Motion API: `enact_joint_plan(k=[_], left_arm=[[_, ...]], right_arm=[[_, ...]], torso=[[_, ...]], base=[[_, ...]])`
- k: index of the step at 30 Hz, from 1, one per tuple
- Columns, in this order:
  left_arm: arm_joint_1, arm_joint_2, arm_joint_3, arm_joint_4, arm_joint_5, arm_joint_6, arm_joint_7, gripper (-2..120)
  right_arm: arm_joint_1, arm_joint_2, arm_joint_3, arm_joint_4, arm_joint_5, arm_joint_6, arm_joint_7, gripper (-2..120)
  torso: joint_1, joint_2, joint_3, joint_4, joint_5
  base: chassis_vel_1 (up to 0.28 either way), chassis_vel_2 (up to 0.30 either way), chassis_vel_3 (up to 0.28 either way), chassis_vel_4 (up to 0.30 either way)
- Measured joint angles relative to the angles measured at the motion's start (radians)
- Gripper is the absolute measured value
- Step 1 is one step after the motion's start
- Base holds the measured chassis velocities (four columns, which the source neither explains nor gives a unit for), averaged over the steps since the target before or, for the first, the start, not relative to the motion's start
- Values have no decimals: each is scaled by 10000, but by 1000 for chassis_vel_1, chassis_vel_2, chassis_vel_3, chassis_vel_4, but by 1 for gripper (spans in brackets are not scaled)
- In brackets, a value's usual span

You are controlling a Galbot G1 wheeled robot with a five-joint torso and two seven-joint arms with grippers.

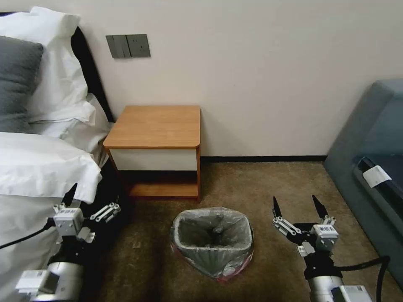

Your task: Pick up the garbage bag from the table and place it over the trash can.

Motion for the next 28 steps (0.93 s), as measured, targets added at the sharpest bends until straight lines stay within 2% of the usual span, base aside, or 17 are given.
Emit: enact_joint_plan(k=[3,7,9,10,11,17,21,28], left_arm=[[681,-236,220,-11,232,-240,53,100],[1671,-522,639,332,660,-1176,73,100],[1671,-522,639,332,660,-1176,73,100],[2033,-587,852,494,824,-1670,-74,100],[2061,-612,904,609,882,-1858,-162,100],[2034,-567,1073,855,924,-2145,-380,100],[1744,-393,1335,1296,986,-2326,-633,100],[1419,-352,1512,1452,1008,-2351,-694,100]], right_arm=[[-285,44,23,0,6,345,-4,100],[-661,115,-61,0,25,872,-3,100],[-661,115,-61,0,25,872,-3,100],[-975,111,-157,-1,46,1230,-4,100],[-1092,103,-160,-59,92,1394,-4,100],[-1265,87,-175,-299,285,1674,0,100],[-1320,65,-188,-680,563,1797,-42,100],[-1448,35,-21,-842,859,1830,-12,100]], torso=[[0,0,0,1,1],[-1,0,0,2,1],[-1,0,0,2,1],[0,0,0,2,1],[-1,0,0,2,0],[-1,0,0,1,0],[-1,0,0,1,0],[-1,0,1,1,0]], base=[[0,0,0,0],[0,0,0,0],[0,0,0,0],[0,0,0,0],[0,0,0,0],[0,0,0,0],[0,0,0,0],[0,0,0,0]])
